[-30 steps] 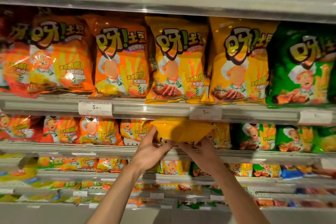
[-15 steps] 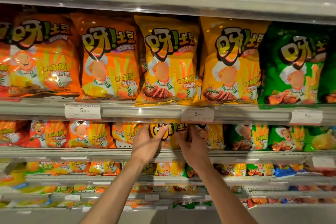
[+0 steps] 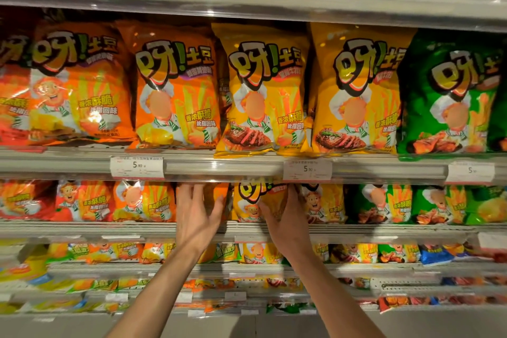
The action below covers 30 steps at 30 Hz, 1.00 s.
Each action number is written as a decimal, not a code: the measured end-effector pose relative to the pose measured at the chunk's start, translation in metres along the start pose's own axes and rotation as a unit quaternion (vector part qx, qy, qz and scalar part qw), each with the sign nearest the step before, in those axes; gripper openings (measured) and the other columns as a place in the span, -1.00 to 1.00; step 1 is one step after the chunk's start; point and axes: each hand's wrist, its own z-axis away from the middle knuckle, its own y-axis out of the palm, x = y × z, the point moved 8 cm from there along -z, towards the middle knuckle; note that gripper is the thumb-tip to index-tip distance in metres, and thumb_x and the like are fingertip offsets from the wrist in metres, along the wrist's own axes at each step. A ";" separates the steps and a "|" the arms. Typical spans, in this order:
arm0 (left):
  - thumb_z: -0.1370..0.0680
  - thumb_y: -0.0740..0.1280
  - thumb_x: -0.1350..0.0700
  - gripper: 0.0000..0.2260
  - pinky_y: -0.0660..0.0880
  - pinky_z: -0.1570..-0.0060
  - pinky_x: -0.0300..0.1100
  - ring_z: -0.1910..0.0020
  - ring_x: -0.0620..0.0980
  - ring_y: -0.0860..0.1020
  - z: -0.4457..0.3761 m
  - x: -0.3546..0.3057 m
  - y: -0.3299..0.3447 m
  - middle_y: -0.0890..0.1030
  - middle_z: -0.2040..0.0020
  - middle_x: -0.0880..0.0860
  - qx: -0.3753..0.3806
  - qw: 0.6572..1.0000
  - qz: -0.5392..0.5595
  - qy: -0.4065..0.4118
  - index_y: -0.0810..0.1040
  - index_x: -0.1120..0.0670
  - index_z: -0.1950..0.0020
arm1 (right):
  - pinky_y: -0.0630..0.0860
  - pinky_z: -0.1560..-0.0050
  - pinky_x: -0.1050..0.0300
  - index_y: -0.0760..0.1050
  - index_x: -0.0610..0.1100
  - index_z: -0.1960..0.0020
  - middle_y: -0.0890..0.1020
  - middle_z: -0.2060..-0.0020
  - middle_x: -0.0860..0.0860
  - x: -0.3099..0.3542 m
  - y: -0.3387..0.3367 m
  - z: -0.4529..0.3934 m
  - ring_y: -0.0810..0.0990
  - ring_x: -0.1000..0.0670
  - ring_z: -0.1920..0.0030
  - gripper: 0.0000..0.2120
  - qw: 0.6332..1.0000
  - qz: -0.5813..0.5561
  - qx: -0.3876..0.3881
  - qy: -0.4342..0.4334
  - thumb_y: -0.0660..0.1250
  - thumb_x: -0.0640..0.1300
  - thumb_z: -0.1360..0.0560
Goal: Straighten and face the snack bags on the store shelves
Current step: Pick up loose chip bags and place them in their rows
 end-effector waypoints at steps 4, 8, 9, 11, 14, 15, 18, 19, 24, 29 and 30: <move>-0.54 0.47 0.02 -0.43 0.38 -0.29 0.14 -0.25 0.20 0.34 -0.006 0.019 -0.003 0.39 -0.29 0.21 -0.005 0.999 -0.015 -0.037 0.37 0.20 -0.45 | 0.39 -0.42 0.02 0.12 -0.07 -0.59 0.37 -0.47 -0.05 0.003 0.004 -0.006 0.35 -0.07 -0.47 -0.20 1.000 0.003 -0.009 0.007 0.29 0.31 -0.54; -0.57 0.40 -0.10 -0.32 0.39 -0.32 0.15 -0.34 0.24 0.35 -0.012 0.030 0.015 0.37 -0.35 0.22 0.076 0.995 -0.031 -0.048 0.19 0.09 -0.57 | 0.40 -0.38 0.00 0.19 -0.09 -0.56 0.39 -0.43 -0.08 0.006 0.002 -0.008 0.36 -0.09 -0.44 -0.26 1.000 0.020 -0.014 -0.002 0.28 0.30 -0.55; -0.58 0.39 -0.12 -0.33 0.42 -0.28 0.15 -0.30 0.25 0.38 -0.012 0.032 0.017 0.39 -0.32 0.22 0.085 0.994 -0.040 -0.047 0.18 0.06 -0.57 | 0.39 -0.37 0.02 0.22 -0.11 -0.56 0.40 -0.42 -0.09 0.008 0.002 -0.008 0.36 -0.10 -0.43 -0.27 0.999 0.028 -0.014 -0.004 0.27 0.29 -0.55; -0.57 0.38 -0.17 -0.34 0.44 -0.19 0.13 -0.22 0.25 0.40 -0.012 0.032 0.018 0.42 -0.21 0.22 0.083 0.994 -0.063 -0.037 0.22 0.05 -0.55 | 0.38 -0.36 0.04 0.29 -0.16 -0.51 0.44 -0.38 -0.13 0.009 0.002 -0.009 0.39 -0.13 -0.41 -0.28 0.999 0.045 -0.019 -0.009 0.24 0.30 -0.55; -0.55 0.38 -0.25 -0.35 0.43 -0.13 0.11 -0.16 0.23 0.38 -0.013 0.027 0.014 0.42 -0.17 0.22 0.058 0.994 -0.088 -0.027 0.33 0.08 -0.50 | 0.38 -0.36 0.01 0.39 -0.20 -0.42 0.49 -0.31 -0.14 0.007 0.002 -0.014 0.44 -0.16 -0.35 -0.30 0.998 0.051 -0.026 -0.018 0.21 0.32 -0.53; -0.54 0.38 -0.27 -0.35 0.42 -0.13 0.11 -0.14 0.23 0.38 -0.013 0.025 0.013 0.43 -0.18 0.23 0.048 0.994 -0.094 -0.029 0.37 0.10 -0.46 | 0.39 -0.35 0.01 0.40 -0.21 -0.41 0.50 -0.31 -0.15 0.006 0.003 -0.016 0.45 -0.16 -0.35 -0.33 0.998 0.052 -0.026 -0.020 0.23 0.29 -0.55; -0.50 0.37 -0.33 -0.34 0.42 -0.14 0.12 -0.13 0.24 0.39 -0.015 0.022 0.009 0.44 -0.18 0.25 0.023 0.993 -0.103 -0.044 0.45 0.12 -0.40 | 0.39 -0.37 -0.03 0.39 -0.21 -0.42 0.48 -0.33 -0.16 0.003 0.004 -0.020 0.44 -0.17 -0.37 -0.39 0.998 0.054 -0.025 -0.023 0.28 0.22 -0.58; -0.50 0.37 -0.34 -0.33 0.42 -0.13 0.12 -0.13 0.24 0.39 -0.014 0.021 0.009 0.43 -0.17 0.25 0.020 0.993 -0.108 -0.049 0.45 0.11 -0.41 | 0.39 -0.38 -0.05 0.38 -0.21 -0.44 0.47 -0.34 -0.16 0.004 0.004 -0.021 0.43 -0.18 -0.38 -0.37 0.998 0.055 -0.025 -0.026 0.26 0.23 -0.58; -0.53 0.31 -0.35 -0.36 0.40 -0.11 0.11 -0.14 0.21 0.36 -0.010 0.023 0.013 0.39 -0.13 0.20 0.050 0.991 -0.116 -0.040 0.41 0.07 -0.44 | 0.37 -0.41 -0.09 0.34 -0.21 -0.48 0.45 -0.38 -0.18 0.004 0.006 -0.021 0.41 -0.20 -0.42 -0.26 0.996 0.084 -0.016 -0.034 0.15 0.35 -0.58; -0.58 0.39 -0.14 -0.51 0.42 -0.22 0.17 -0.30 0.23 0.33 -0.001 0.019 0.004 0.34 -0.29 0.18 0.023 0.996 -0.080 0.013 0.42 0.02 -0.44 | 0.36 -0.48 -0.06 0.09 -0.10 -0.61 0.26 -0.55 -0.11 0.005 -0.003 0.004 0.25 -0.13 -0.56 -0.26 0.995 0.057 -0.042 -0.067 0.26 0.24 -0.60; -0.58 0.41 -0.07 -0.53 0.42 -0.24 0.19 -0.32 0.25 0.32 0.002 0.019 0.002 0.34 -0.31 0.20 0.016 0.996 -0.077 0.031 0.44 0.03 -0.44 | 0.33 -0.47 -0.01 0.05 -0.08 -0.63 0.19 -0.57 -0.11 0.007 -0.004 0.012 0.19 -0.13 -0.58 -0.26 0.993 0.073 -0.049 -0.085 0.26 0.21 -0.61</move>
